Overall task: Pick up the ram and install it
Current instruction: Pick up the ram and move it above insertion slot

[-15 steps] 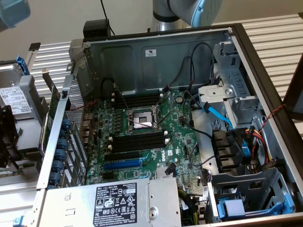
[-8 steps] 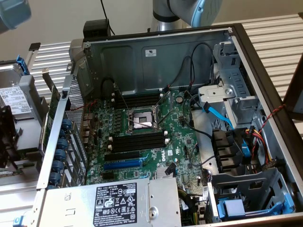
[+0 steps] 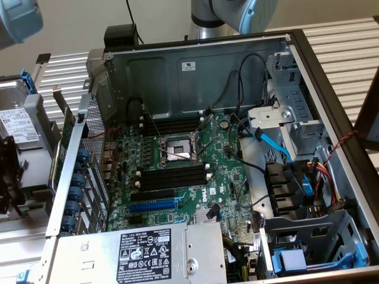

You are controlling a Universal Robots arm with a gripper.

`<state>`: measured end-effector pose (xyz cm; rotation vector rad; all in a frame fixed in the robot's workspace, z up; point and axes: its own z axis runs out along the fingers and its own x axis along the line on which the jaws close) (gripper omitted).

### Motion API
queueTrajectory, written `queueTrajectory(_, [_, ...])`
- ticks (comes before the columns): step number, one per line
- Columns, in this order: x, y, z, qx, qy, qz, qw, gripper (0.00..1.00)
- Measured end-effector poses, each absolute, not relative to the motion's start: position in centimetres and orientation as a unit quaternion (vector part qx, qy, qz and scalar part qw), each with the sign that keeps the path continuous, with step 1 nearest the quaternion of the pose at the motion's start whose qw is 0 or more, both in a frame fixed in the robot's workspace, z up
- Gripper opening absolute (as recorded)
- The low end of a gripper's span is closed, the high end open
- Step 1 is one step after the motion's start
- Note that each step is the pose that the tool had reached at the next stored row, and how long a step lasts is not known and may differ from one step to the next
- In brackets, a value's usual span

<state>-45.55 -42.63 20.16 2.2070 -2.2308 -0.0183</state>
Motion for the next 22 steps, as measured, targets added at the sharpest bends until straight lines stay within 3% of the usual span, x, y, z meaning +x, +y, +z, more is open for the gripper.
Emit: queueTrajectory(22, [-45.49, -42.54, 19.97, 0.716, -0.698, -0.005, 0.003, 0.31])
